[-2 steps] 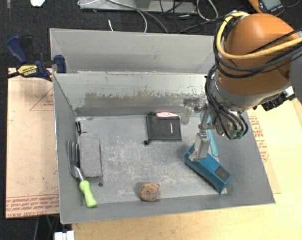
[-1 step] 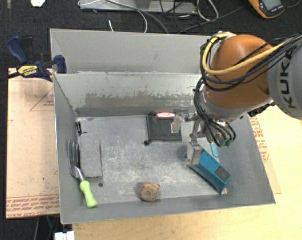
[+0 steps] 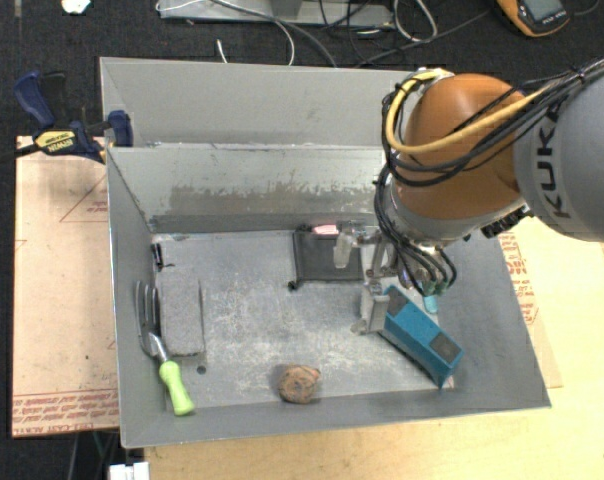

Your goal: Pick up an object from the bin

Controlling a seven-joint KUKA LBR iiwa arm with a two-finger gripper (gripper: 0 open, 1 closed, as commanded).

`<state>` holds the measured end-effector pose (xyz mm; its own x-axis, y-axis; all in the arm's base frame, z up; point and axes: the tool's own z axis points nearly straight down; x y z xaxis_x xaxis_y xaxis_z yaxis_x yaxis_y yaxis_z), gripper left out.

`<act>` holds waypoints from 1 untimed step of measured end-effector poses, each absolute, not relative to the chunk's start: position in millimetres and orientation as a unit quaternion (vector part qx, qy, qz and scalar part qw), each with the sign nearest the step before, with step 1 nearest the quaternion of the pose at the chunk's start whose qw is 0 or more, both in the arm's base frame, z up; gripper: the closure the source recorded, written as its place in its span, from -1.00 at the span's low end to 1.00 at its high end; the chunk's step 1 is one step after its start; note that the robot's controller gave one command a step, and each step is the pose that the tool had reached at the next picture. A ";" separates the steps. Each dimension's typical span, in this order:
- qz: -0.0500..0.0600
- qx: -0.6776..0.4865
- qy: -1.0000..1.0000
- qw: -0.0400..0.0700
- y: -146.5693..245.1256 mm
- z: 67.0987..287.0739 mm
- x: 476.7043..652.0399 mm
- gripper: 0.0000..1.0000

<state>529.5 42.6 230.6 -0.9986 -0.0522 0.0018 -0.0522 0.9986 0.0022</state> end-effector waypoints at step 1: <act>-0.001 0.056 -0.998 -0.004 45.7 174.9 560.8 -1.00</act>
Offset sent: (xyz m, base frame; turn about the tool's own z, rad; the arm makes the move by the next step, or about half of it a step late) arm 0.0666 -0.0231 -0.1082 -0.1301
